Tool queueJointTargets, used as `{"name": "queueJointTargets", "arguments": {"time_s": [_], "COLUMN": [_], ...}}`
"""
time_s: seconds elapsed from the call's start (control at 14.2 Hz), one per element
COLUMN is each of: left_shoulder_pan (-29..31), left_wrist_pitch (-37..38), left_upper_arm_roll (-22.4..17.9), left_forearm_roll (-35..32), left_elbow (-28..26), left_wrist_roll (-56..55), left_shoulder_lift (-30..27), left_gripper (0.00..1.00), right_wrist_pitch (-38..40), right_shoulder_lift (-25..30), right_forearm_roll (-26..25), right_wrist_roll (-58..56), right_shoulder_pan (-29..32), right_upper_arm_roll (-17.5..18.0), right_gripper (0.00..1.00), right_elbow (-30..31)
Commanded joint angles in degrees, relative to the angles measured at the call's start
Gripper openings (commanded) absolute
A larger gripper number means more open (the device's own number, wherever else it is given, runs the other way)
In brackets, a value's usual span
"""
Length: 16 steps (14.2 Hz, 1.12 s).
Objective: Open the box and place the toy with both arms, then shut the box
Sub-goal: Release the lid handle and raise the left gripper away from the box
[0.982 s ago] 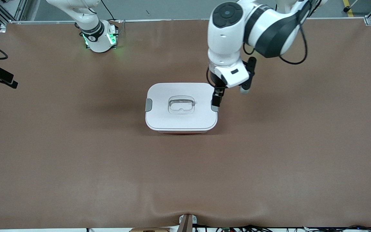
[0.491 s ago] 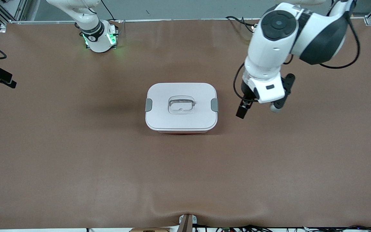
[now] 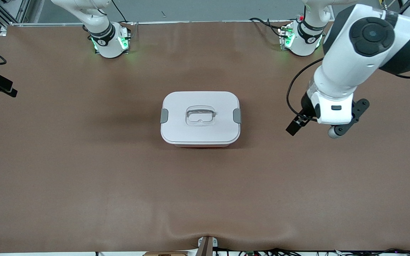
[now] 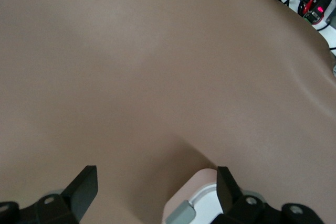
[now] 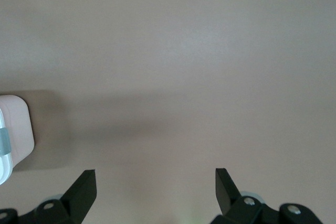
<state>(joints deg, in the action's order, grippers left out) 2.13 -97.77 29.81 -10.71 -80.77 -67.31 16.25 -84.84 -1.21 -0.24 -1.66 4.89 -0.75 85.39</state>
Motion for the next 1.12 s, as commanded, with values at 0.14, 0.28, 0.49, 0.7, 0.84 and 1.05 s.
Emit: {"name": "queueJointTargets", "arguments": {"time_s": [0.14, 0.28, 0.49, 0.7, 0.84, 1.05], "left_shoulder_pan": [3.12, 6.38, 6.74, 0.88, -3.17, -9.59], "left_wrist_pitch": [4.15, 6.27, 7.5, 9.09, 10.14, 10.41], "left_upper_arm_roll": [0.24, 0.95, -0.54, -9.83, -17.47, -27.77], "left_forearm_roll": [0.96, 1.13, 1.74, 2.79, 7.26, 10.71], "left_elbow": [0.79, 0.79, 0.61, -0.61, -3.06, -9.39], "left_wrist_roll": [16.47, 25.35, 35.64, 45.49, 50.24, 55.1], "left_shoulder_lift": [-3.68, -4.56, -7.72, -11.06, -14.22, -20.28], "left_gripper": [1.0, 1.0, 1.0, 1.0, 1.0, 1.0], "right_wrist_pitch": [0.29, 0.64, 0.73, 0.2, -0.06, -0.42], "right_shoulder_lift": [-0.37, -0.29, -0.28, -0.46, -0.46, -0.46], "right_forearm_roll": [0.06, -0.02, 0.06, -0.2, 0.33, 0.33], "right_wrist_roll": [-0.98, -0.53, -0.54, -0.36, -0.1, -0.18], "right_shoulder_pan": [1.96, 1.7, 1.79, 1.7, 1.7, 1.7], "right_upper_arm_roll": [0.57, 0.57, 0.57, 0.57, 0.57, 0.57], "right_gripper": [1.0, 1.0, 1.0, 1.0, 1.0, 1.0], "right_elbow": [-1.72, -1.8, -1.54, -1.54, -1.36, -1.28]}}
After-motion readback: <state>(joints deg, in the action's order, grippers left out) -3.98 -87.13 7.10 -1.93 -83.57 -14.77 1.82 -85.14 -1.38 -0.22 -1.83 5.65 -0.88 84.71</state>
